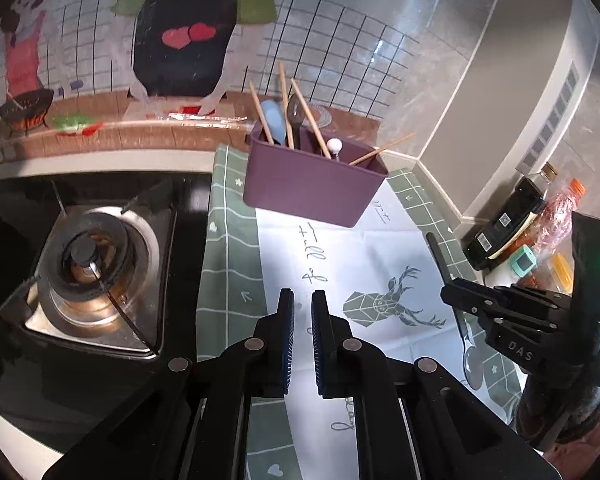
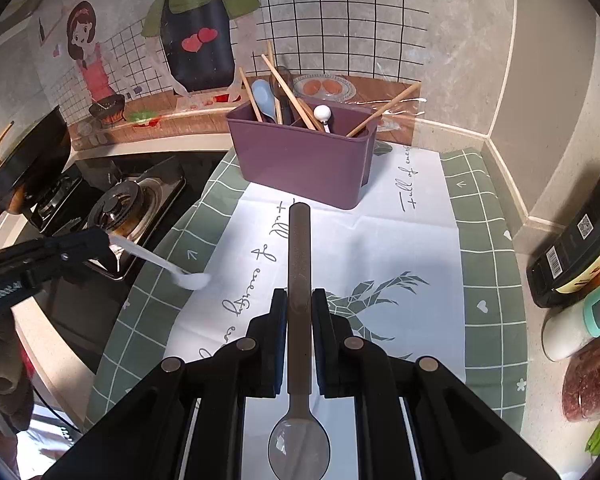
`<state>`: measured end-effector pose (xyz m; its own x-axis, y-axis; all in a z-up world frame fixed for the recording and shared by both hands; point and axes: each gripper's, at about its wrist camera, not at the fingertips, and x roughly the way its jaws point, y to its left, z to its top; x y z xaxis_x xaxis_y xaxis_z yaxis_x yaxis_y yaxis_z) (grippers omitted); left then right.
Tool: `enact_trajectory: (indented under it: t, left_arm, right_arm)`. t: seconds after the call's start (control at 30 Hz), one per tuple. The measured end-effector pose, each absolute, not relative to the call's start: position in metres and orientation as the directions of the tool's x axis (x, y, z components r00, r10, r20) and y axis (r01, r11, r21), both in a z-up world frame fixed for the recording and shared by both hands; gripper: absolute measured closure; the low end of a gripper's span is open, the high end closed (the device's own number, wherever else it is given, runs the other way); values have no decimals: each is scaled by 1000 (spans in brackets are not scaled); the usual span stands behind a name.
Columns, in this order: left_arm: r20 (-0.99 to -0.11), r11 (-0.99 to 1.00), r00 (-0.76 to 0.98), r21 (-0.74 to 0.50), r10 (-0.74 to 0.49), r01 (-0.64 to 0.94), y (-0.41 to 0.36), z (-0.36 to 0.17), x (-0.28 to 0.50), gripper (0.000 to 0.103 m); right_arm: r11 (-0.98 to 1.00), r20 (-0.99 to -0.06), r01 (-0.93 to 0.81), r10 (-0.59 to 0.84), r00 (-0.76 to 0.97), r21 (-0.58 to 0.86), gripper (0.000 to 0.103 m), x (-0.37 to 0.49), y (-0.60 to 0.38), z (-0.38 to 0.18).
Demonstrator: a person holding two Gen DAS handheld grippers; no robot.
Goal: Organize utensils
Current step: 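Lift both spoons and carry them above the purple caddy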
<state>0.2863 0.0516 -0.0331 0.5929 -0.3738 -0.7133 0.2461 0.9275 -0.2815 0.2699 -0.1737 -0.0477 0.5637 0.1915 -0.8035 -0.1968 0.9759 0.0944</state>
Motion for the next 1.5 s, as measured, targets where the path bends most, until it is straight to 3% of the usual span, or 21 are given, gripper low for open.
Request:
enact_trajectory:
  t: [0.17,0.37,0.5,0.53,0.9,1.0,1.27,1.5]
  left_arm:
    - [-719,928,588,-269,-371,257,51,-30,288,94]
    - [-820,927,451,-236,-351,292,34,-72,309,90]
    - [-889,926,357,-162,-287,341,10,-111,329,63]
    - [-901,926,338,-149,-271,347,5,-119,335,62]
    - [-944,932,296,-35,-150,361,-25,-152,374,63]
    - [-939,931,318,-9,-133,364,-29,-154,374,71]
    - [-873,951,412,-158,-261,266,7,-122,346,72]
    - [-739,947,592,-242,-320,210,41,-59,316,72]
  right_arm:
    - [975,-810,-198,195,552,100,92,273,-173,-51]
    - [979,-848,-171,181,498,108,92,279,-181,-73]
    - [979,-859,-172,183,478,113,92,281,-186,-85]
    - [978,-862,-171,185,472,117,92,281,-188,-88]
    - [971,-877,-165,230,422,175,92,287,-199,-109]
    - [966,-875,-176,247,415,189,92,289,-197,-109]
    - [969,-849,-176,237,473,173,92,285,-196,-87]
    - [973,-818,-187,216,533,135,92,277,-190,-56]
